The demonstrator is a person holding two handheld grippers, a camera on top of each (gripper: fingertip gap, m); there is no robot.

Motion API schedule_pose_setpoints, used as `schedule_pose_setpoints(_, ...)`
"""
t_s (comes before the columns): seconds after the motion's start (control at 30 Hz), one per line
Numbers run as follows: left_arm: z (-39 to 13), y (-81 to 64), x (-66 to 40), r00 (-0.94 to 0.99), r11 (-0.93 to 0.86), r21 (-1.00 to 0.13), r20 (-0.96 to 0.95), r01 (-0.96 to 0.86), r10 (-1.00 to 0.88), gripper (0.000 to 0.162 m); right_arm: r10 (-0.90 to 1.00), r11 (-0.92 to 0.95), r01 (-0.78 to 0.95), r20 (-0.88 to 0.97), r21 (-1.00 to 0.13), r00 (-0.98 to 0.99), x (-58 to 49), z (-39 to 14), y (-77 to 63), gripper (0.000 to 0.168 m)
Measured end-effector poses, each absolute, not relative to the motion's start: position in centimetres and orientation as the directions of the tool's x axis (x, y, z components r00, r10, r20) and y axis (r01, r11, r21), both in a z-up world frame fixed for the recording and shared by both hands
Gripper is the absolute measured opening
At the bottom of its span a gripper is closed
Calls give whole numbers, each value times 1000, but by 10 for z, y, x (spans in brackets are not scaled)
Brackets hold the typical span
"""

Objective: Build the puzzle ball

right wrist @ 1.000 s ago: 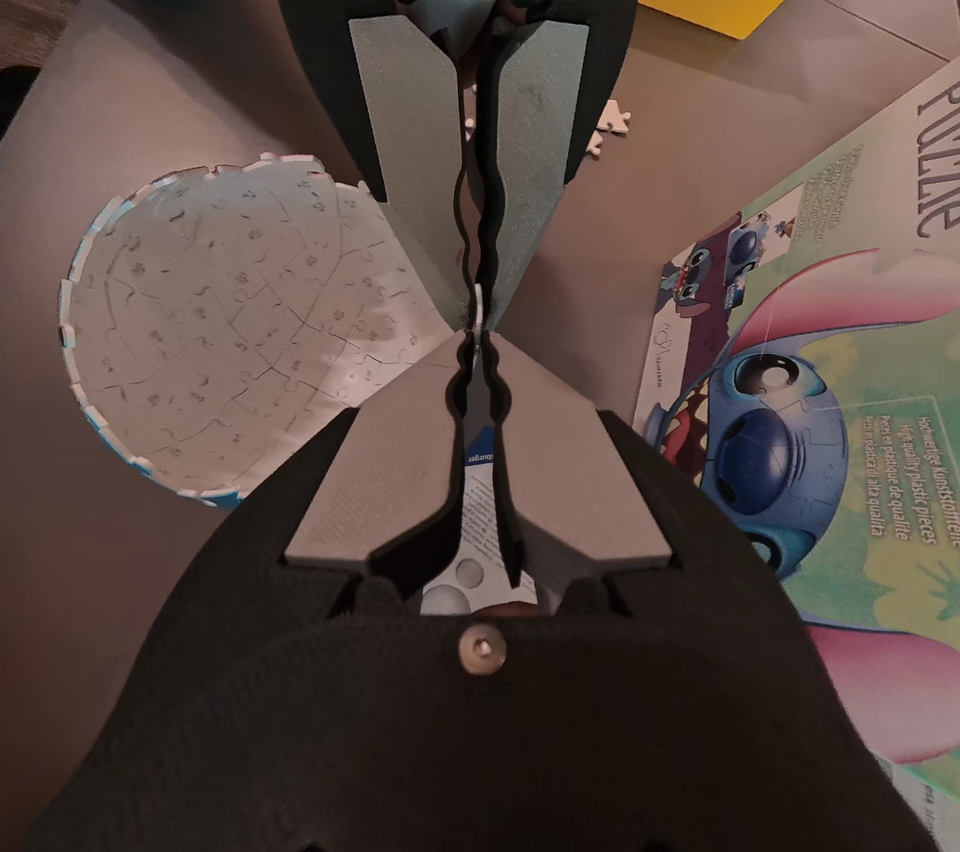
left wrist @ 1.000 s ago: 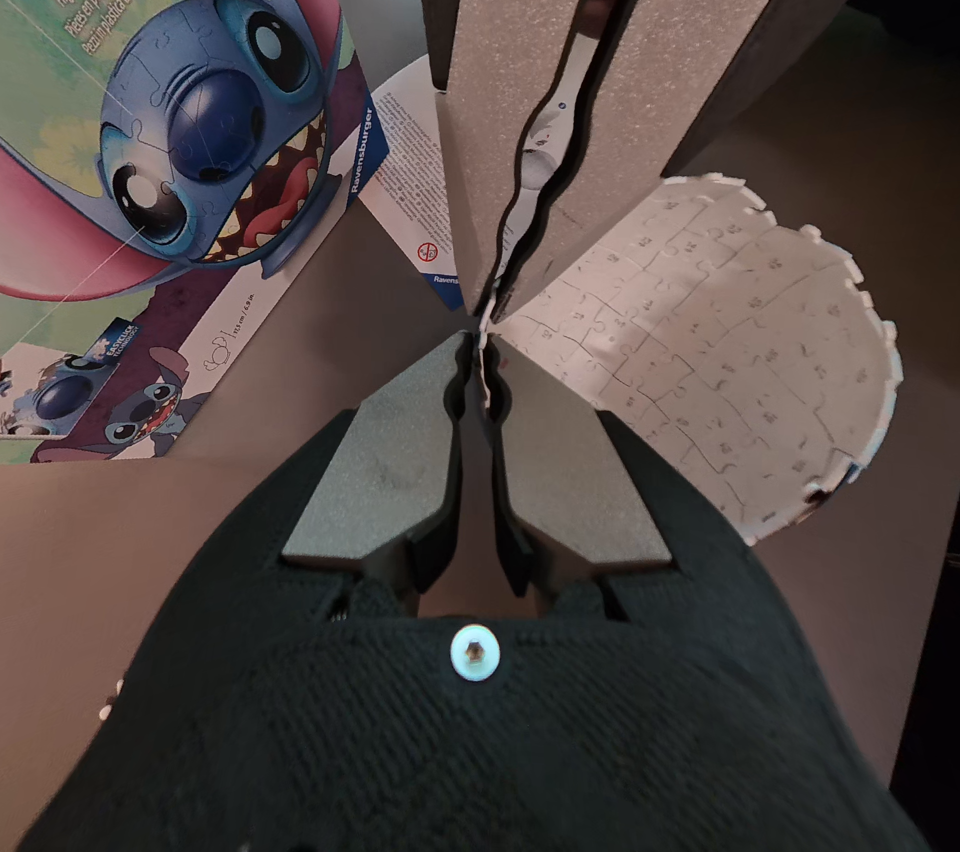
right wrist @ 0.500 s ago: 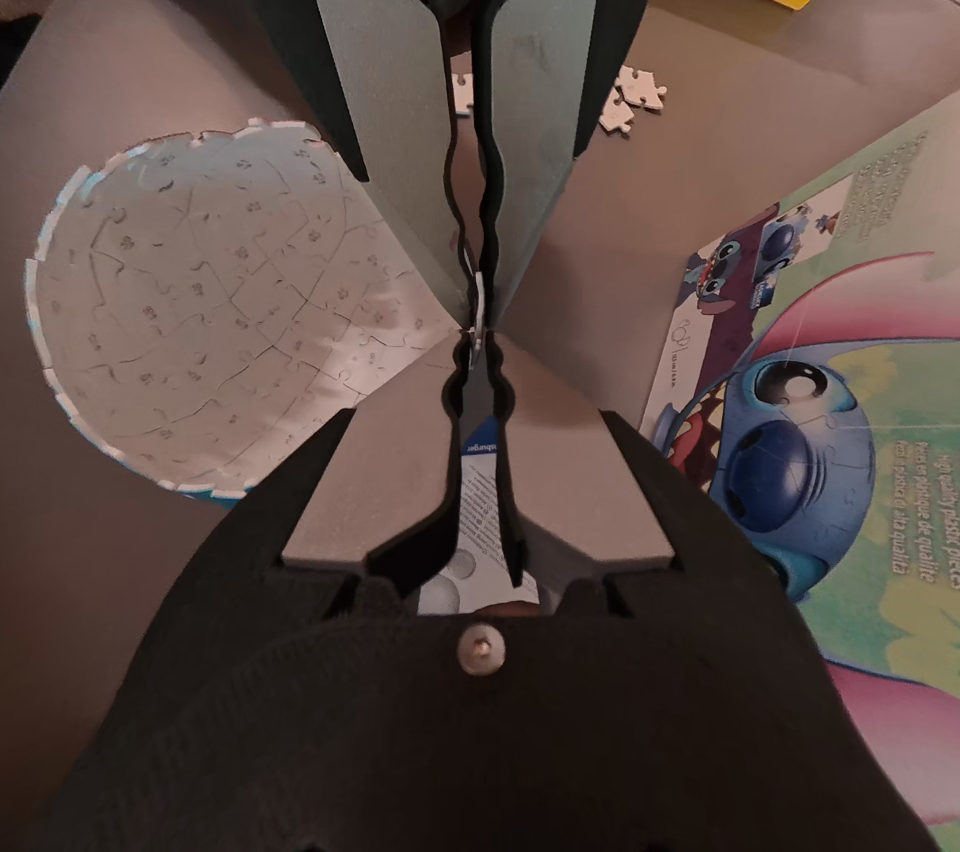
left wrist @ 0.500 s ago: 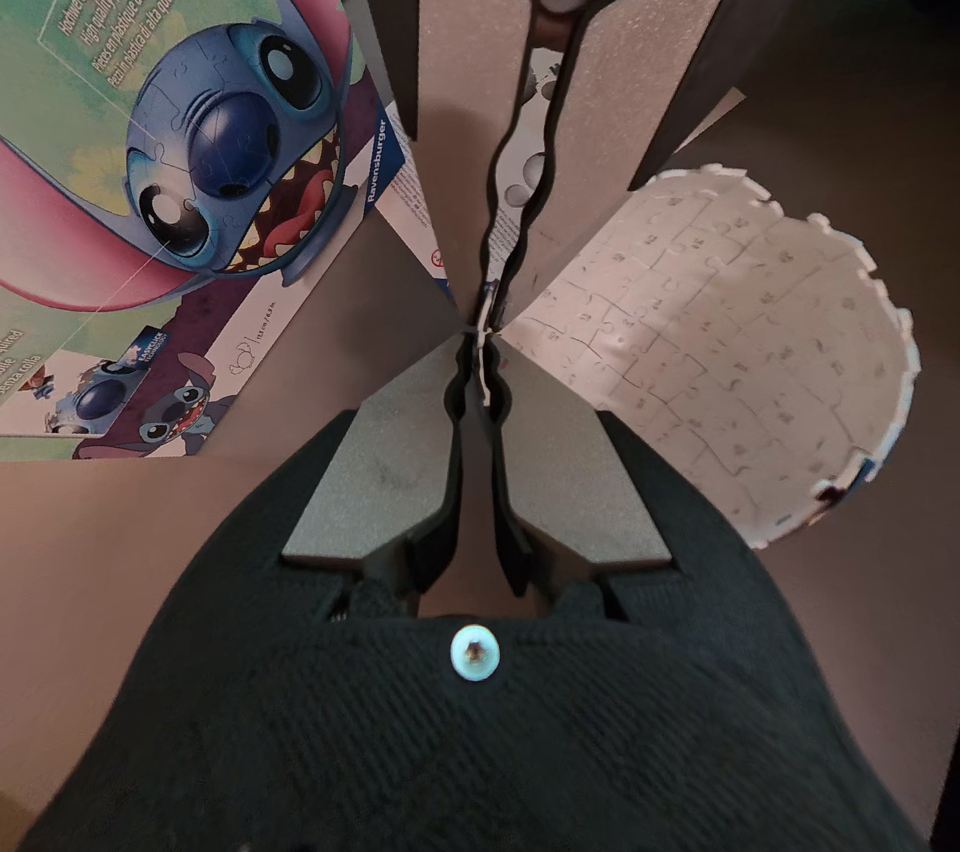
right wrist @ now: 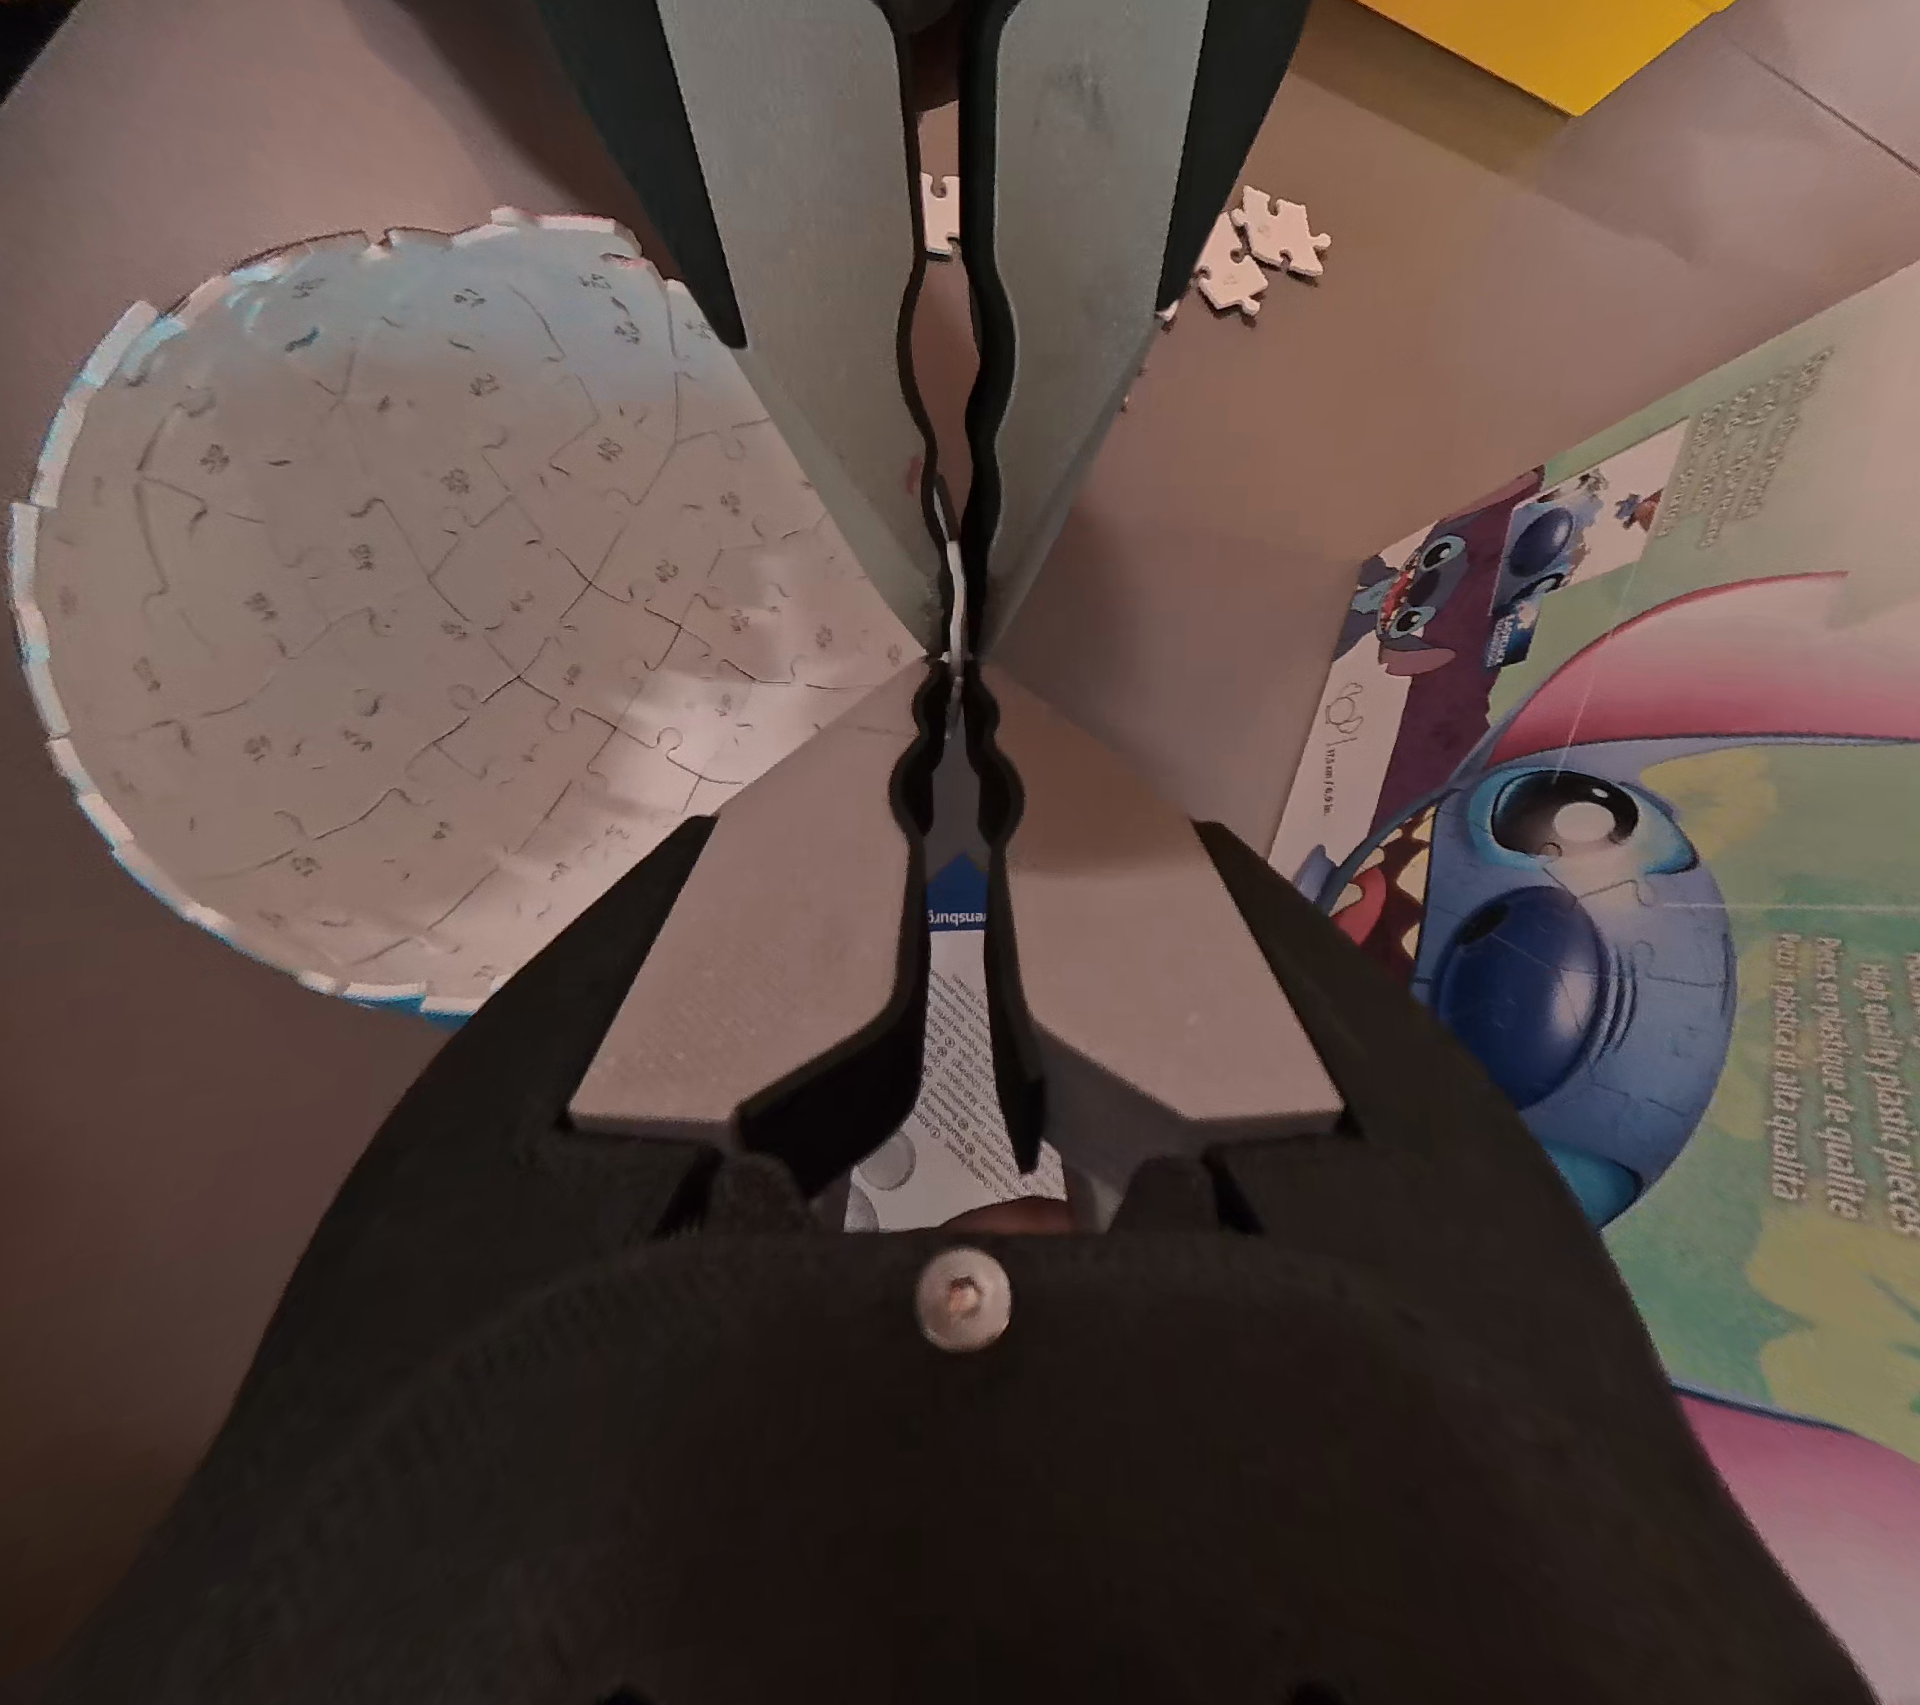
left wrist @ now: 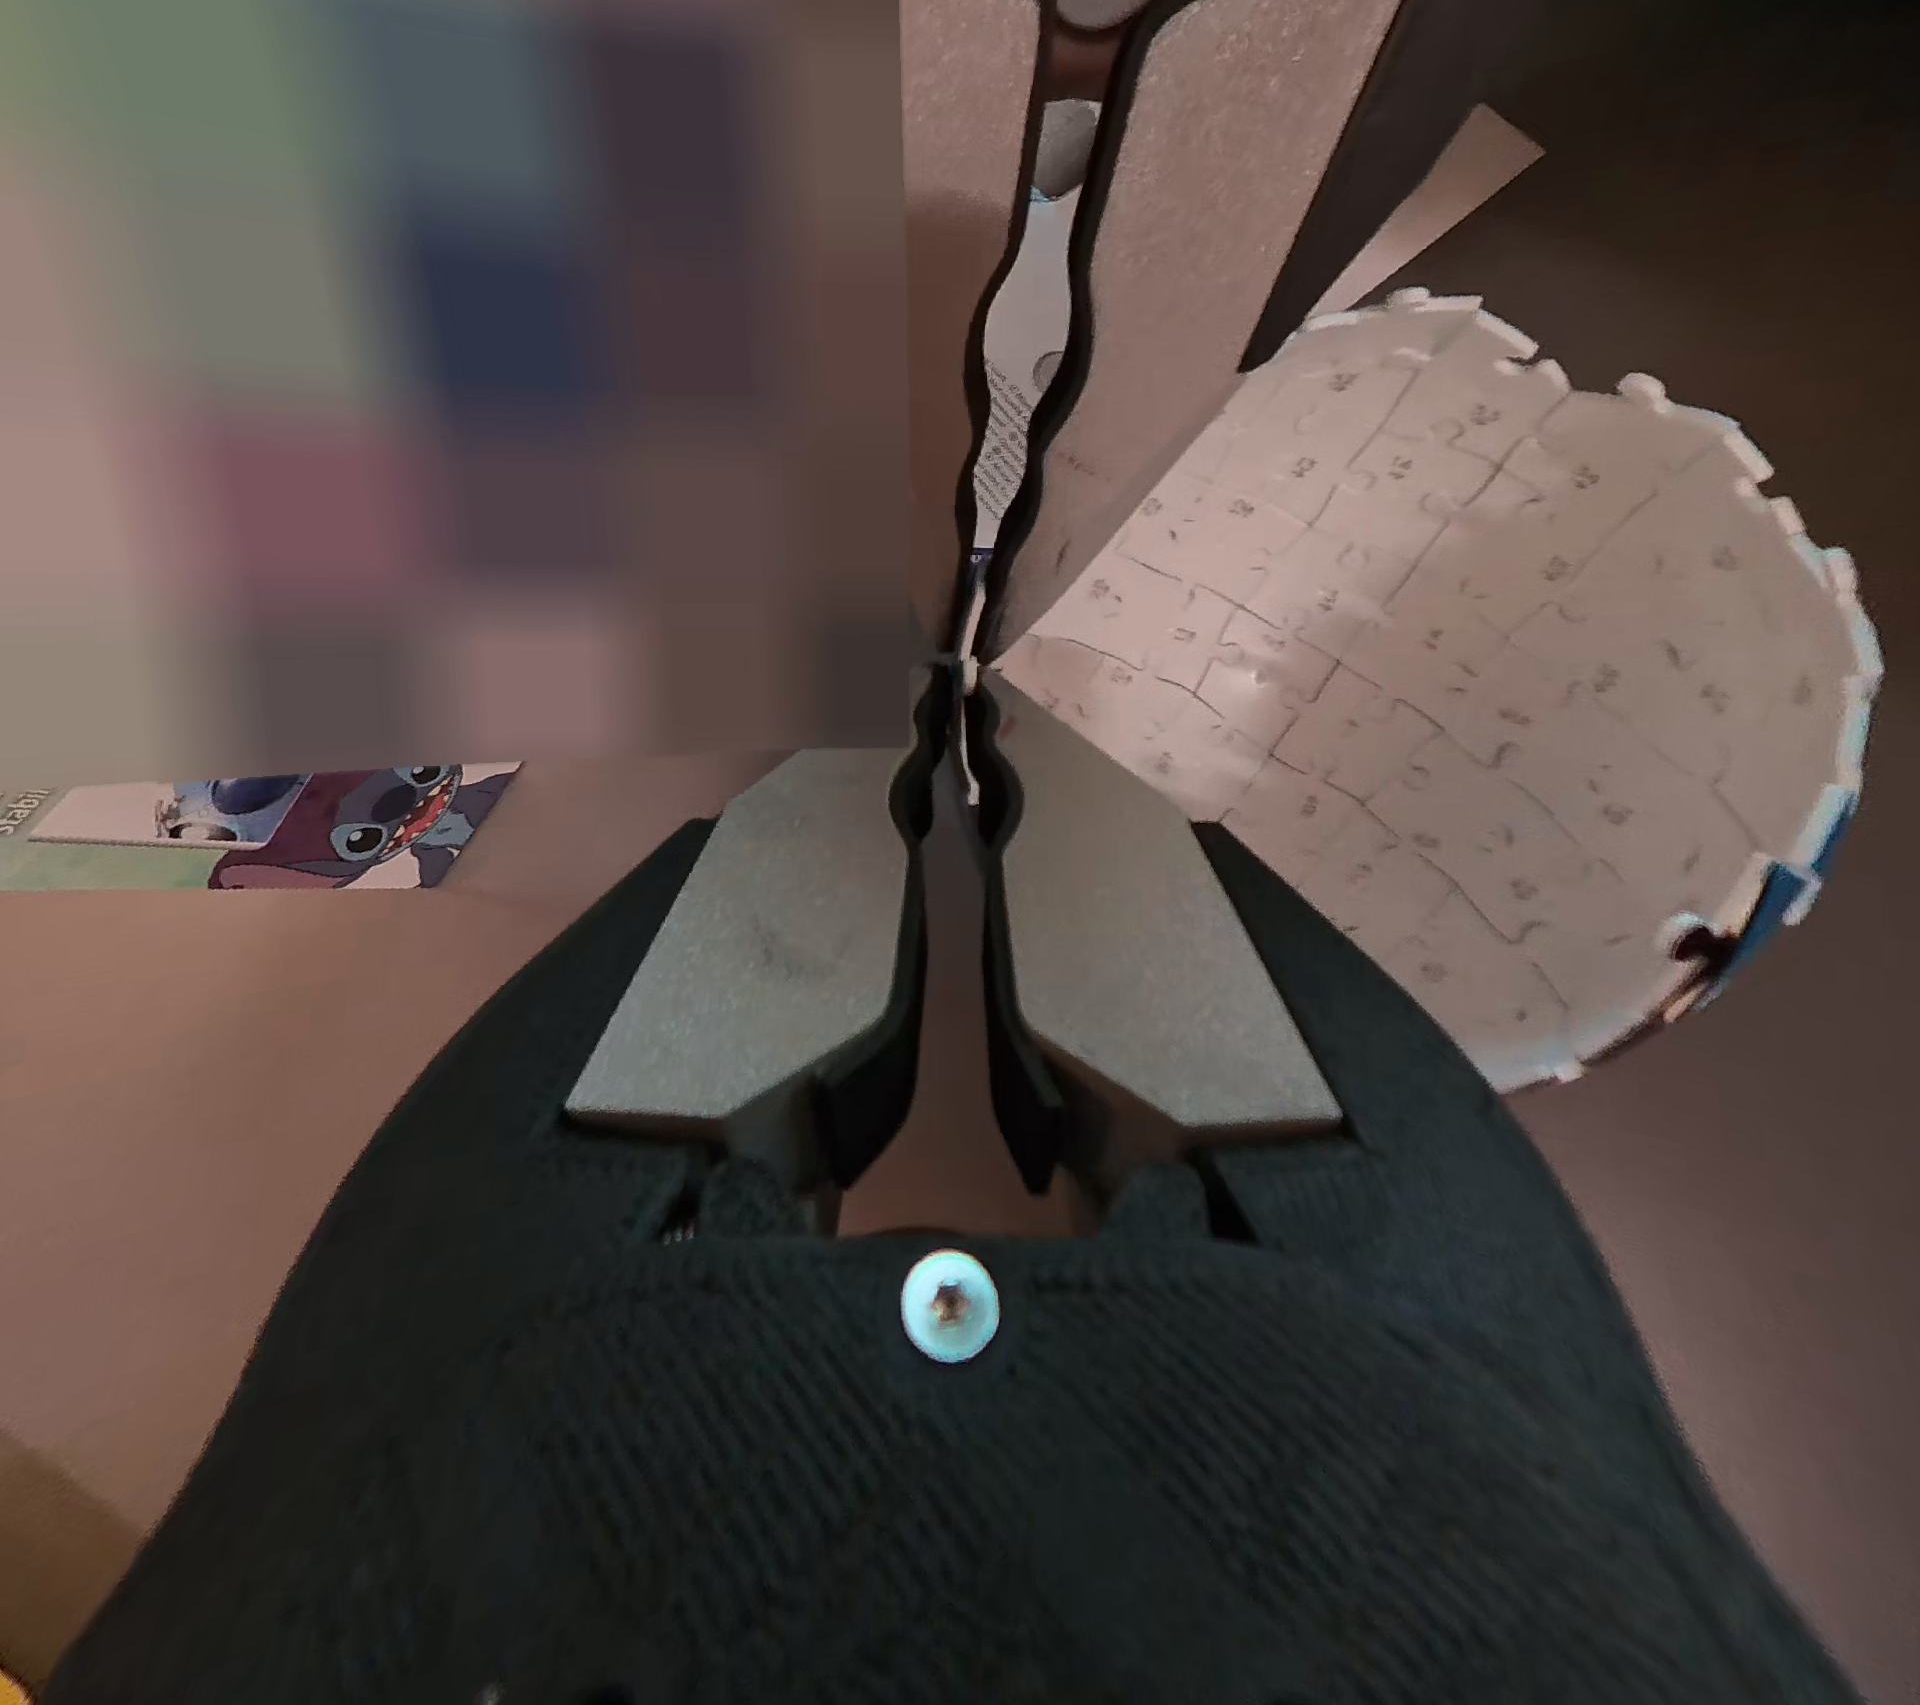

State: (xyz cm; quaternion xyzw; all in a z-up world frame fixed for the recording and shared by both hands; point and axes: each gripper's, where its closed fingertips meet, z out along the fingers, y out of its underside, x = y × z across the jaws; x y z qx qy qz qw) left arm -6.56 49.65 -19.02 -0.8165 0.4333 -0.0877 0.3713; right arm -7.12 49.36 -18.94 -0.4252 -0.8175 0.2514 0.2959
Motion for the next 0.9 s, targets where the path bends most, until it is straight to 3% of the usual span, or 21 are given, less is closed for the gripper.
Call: schedule_pose_setpoints(0.9,-189,496,-69,633,-378,-705,-129,-600,-764,0,869,463,550,233,-695,-438,-74,-186,494,0)
